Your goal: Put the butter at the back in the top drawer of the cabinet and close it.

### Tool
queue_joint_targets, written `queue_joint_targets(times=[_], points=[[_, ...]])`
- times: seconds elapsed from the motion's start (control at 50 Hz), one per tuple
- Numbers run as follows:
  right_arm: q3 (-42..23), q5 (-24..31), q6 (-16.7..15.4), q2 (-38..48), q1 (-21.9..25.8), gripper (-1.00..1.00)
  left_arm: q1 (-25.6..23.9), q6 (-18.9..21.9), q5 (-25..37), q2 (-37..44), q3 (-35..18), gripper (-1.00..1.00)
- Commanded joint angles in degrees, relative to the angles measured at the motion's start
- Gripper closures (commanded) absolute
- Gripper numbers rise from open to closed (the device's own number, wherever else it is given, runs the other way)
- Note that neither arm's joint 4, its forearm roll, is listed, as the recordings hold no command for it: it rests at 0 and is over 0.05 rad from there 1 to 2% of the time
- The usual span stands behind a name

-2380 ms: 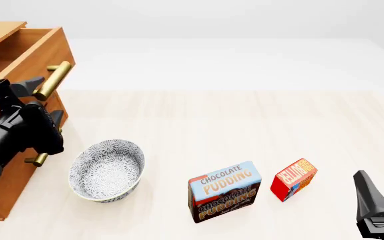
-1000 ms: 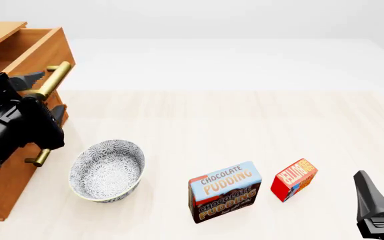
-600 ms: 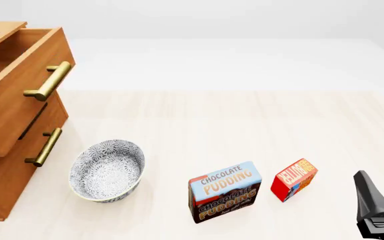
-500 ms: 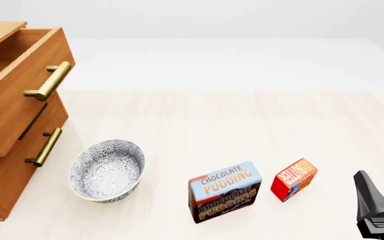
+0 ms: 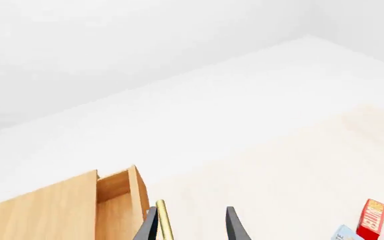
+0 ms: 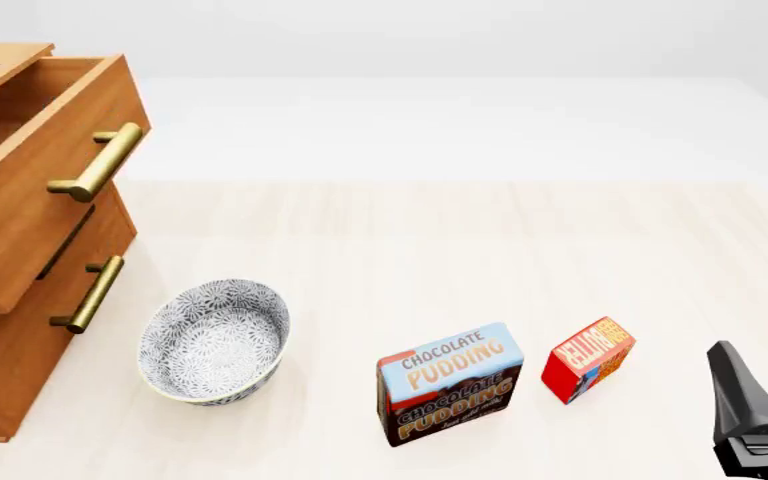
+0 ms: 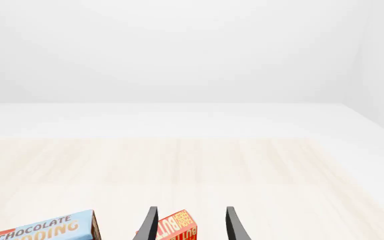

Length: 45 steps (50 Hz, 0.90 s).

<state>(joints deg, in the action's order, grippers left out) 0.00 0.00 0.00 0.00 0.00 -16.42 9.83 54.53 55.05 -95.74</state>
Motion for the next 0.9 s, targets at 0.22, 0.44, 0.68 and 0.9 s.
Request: queue_joint_targets(times=[0.22, 0.44, 0.68, 0.9], points=[[0.0, 0.0, 0.0, 0.0, 0.0, -1.0, 4.08, -13.42, 7.37, 5.42, -6.31, -1.0], [0.0, 0.0, 0.0, 0.0, 0.0, -1.0, 6.48, -18.47, 12.99, 8.07, -13.7, -1.0], [0.0, 0.0, 0.0, 0.0, 0.0, -1.0, 7.55, -21.84, 14.44, 9.17, -12.72, -1.0], [0.0, 0.0, 0.0, 0.0, 0.0, -1.0, 9.37, -23.3, 13.15, 9.37, -9.33, -1.0]])
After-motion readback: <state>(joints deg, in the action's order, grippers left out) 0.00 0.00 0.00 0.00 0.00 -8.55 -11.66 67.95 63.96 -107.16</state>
